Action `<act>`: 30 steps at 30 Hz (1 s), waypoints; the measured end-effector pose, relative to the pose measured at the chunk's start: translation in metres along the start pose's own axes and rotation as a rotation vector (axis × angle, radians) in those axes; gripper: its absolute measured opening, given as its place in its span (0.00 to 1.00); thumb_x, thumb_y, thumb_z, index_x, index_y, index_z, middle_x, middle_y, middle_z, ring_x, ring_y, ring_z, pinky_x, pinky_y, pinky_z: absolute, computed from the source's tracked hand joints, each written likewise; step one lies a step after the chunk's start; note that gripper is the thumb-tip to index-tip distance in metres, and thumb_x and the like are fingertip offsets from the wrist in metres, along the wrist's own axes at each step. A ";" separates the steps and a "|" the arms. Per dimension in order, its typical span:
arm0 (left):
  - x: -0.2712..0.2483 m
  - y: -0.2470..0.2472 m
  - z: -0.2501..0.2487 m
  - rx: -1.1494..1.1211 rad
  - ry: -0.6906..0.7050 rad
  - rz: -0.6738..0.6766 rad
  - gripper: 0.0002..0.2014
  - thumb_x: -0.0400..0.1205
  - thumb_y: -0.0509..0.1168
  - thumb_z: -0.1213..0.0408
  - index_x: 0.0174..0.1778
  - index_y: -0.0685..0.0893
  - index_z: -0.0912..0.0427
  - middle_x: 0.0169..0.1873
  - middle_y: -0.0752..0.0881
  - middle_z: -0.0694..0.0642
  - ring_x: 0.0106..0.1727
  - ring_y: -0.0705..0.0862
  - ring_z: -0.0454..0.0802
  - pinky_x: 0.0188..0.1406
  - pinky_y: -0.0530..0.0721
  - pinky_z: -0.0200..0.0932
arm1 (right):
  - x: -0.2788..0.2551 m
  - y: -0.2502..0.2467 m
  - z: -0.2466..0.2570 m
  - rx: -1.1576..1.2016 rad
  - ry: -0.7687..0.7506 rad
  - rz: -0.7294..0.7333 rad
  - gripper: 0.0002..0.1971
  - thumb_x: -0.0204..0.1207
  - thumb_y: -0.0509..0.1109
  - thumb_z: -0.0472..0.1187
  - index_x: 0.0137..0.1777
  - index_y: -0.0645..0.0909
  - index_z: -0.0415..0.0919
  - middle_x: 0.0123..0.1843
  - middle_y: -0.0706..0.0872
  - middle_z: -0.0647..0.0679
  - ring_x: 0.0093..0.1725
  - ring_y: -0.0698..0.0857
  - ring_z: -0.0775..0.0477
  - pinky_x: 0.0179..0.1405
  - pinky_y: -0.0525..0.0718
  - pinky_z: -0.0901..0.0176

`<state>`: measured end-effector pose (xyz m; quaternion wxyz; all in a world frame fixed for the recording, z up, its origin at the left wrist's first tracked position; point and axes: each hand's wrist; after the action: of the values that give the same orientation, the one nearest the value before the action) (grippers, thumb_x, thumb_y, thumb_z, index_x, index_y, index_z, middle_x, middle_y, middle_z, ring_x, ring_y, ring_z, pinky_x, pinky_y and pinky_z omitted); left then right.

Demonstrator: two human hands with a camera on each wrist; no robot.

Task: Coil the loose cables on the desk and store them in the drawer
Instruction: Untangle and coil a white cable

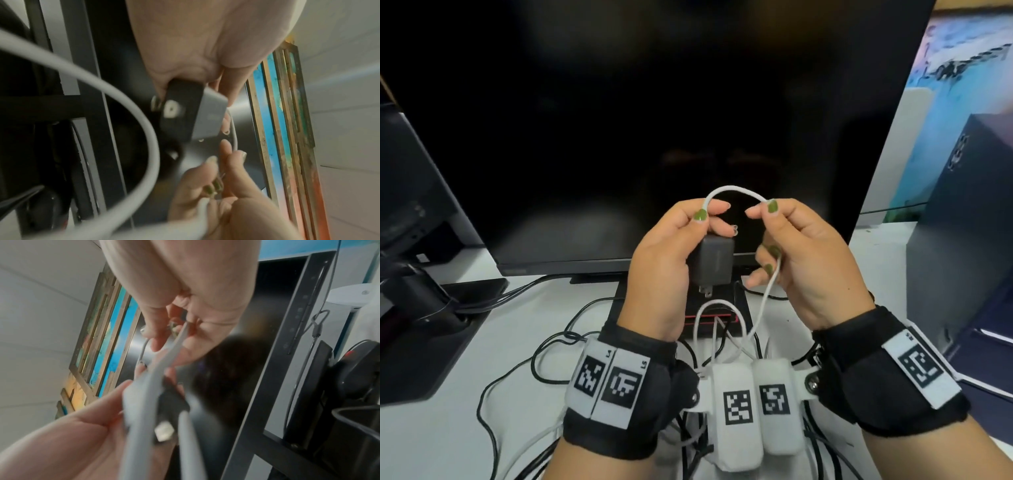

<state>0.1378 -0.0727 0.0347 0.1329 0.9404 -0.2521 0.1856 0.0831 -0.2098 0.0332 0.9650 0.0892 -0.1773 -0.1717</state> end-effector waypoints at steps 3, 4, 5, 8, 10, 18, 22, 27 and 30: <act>0.003 0.001 0.006 -0.036 -0.026 0.073 0.13 0.85 0.55 0.71 0.55 0.85 0.62 0.40 0.86 0.53 0.57 0.87 0.52 0.53 0.84 0.41 | 0.000 -0.001 -0.001 0.027 0.012 -0.031 0.12 0.84 0.61 0.45 0.56 0.86 0.50 0.25 0.68 0.53 0.25 0.66 0.52 0.18 0.71 0.63; 0.004 0.002 0.008 -0.038 -0.028 0.076 0.13 0.85 0.55 0.70 0.54 0.85 0.63 0.39 0.85 0.53 0.55 0.87 0.52 0.53 0.83 0.41 | 0.000 -0.002 -0.002 0.034 0.031 -0.033 0.13 0.85 0.59 0.45 0.60 0.85 0.53 0.25 0.67 0.53 0.25 0.64 0.53 0.17 0.66 0.64; 0.004 0.003 0.010 -0.038 -0.025 0.074 0.12 0.85 0.56 0.68 0.53 0.86 0.62 0.36 0.83 0.53 0.52 0.87 0.52 0.52 0.83 0.41 | 0.000 -0.004 -0.004 0.063 0.051 -0.032 0.15 0.86 0.58 0.43 0.63 0.84 0.53 0.26 0.66 0.53 0.25 0.63 0.53 0.17 0.61 0.64; 0.004 0.004 0.014 -0.015 -0.025 0.083 0.14 0.86 0.56 0.59 0.49 0.88 0.58 0.28 0.78 0.52 0.43 0.81 0.53 0.51 0.79 0.43 | 0.003 -0.008 -0.007 0.213 0.068 -0.050 0.20 0.83 0.54 0.31 0.68 0.81 0.43 0.33 0.67 0.47 0.29 0.63 0.52 0.21 0.59 0.61; 0.004 0.004 0.017 0.010 -0.023 0.112 0.15 0.85 0.57 0.57 0.49 0.89 0.56 0.26 0.76 0.49 0.40 0.77 0.54 0.50 0.77 0.44 | 0.006 -0.009 -0.011 0.233 0.055 -0.074 0.21 0.82 0.53 0.27 0.69 0.79 0.37 0.35 0.71 0.46 0.29 0.67 0.52 0.22 0.63 0.62; 0.006 -0.001 0.035 -0.215 -0.102 0.043 0.13 0.85 0.57 0.66 0.58 0.86 0.59 0.33 0.86 0.50 0.31 0.79 0.44 0.43 0.83 0.40 | 0.007 -0.012 -0.031 0.193 0.224 0.028 0.13 0.84 0.59 0.45 0.66 0.77 0.47 0.27 0.75 0.45 0.20 0.74 0.51 0.22 0.83 0.57; 0.010 -0.009 0.043 -0.408 -0.141 -0.070 0.13 0.86 0.53 0.67 0.59 0.82 0.61 0.43 0.91 0.54 0.39 0.86 0.46 0.47 0.84 0.40 | 0.007 -0.011 -0.045 0.202 0.368 0.087 0.12 0.84 0.59 0.39 0.65 0.76 0.43 0.31 0.74 0.43 0.22 0.71 0.51 0.17 0.74 0.61; 0.008 -0.013 0.043 -0.310 -0.104 -0.072 0.14 0.83 0.58 0.68 0.64 0.78 0.62 0.62 0.87 0.55 0.63 0.85 0.48 0.66 0.80 0.42 | 0.004 -0.010 -0.054 -0.014 0.335 0.113 0.18 0.81 0.59 0.25 0.68 0.79 0.36 0.36 0.76 0.41 0.27 0.75 0.52 0.24 0.78 0.62; 0.006 -0.009 0.044 -0.271 -0.083 -0.052 0.16 0.76 0.67 0.66 0.60 0.81 0.62 0.59 0.88 0.58 0.64 0.85 0.51 0.66 0.81 0.43 | 0.002 -0.007 -0.055 -0.219 0.313 0.122 0.22 0.82 0.59 0.27 0.70 0.79 0.48 0.32 0.78 0.43 0.24 0.78 0.52 0.29 0.88 0.53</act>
<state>0.1597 -0.0824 -0.0034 0.2528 0.9270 -0.2555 0.1074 0.1030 -0.2104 -0.0182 0.9933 -0.0014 -0.0103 -0.1150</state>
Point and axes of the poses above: each hand's wrist, its own x-axis towards the middle knuckle, its own y-axis out of the palm, z = x × y
